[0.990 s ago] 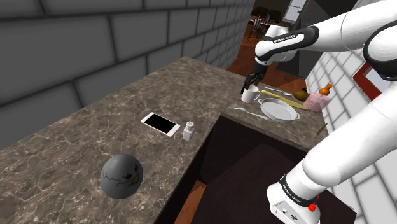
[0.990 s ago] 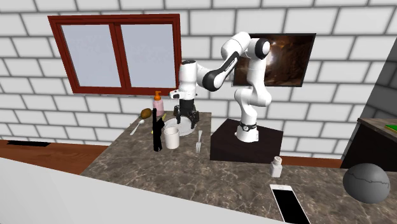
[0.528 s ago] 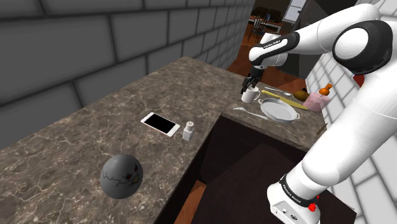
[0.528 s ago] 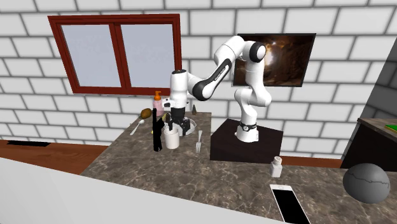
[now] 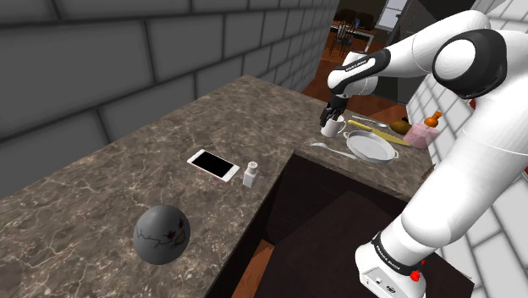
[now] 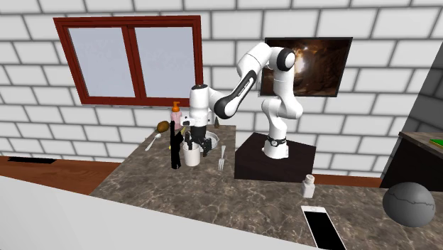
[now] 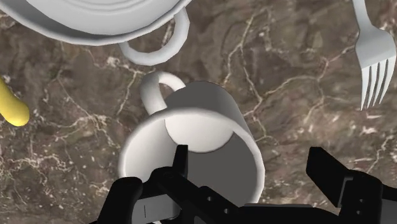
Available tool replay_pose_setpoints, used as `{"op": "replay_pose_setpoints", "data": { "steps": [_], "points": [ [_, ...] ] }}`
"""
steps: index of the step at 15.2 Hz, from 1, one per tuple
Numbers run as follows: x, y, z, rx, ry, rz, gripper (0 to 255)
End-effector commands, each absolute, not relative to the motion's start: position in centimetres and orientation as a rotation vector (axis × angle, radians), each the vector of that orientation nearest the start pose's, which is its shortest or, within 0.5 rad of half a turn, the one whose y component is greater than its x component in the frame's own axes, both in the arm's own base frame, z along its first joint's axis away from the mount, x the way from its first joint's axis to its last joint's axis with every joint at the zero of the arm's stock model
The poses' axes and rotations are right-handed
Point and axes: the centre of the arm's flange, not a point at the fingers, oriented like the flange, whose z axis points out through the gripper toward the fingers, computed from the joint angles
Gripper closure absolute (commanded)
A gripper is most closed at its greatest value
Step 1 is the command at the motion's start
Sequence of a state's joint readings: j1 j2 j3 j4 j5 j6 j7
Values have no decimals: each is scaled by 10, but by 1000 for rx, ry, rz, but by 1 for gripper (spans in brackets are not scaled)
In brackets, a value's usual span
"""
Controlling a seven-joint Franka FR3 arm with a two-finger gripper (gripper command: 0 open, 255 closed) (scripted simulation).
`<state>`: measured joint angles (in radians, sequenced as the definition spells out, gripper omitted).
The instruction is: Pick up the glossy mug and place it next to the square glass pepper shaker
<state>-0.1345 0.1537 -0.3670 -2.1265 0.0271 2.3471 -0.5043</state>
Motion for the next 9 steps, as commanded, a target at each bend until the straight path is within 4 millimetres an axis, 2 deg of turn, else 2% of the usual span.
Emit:
{"op": "replay_pose_setpoints", "data": {
  "steps": [1, 4, 5, 9],
  "points": [
    [501, -271, 350, -3208, 15, -83, 0],
    [501, -271, 350, -3208, 15, -83, 0],
    [501, -271, 350, -3208, 15, -83, 255],
    [501, -271, 350, -3208, 15, -83, 255]
  ]
}}
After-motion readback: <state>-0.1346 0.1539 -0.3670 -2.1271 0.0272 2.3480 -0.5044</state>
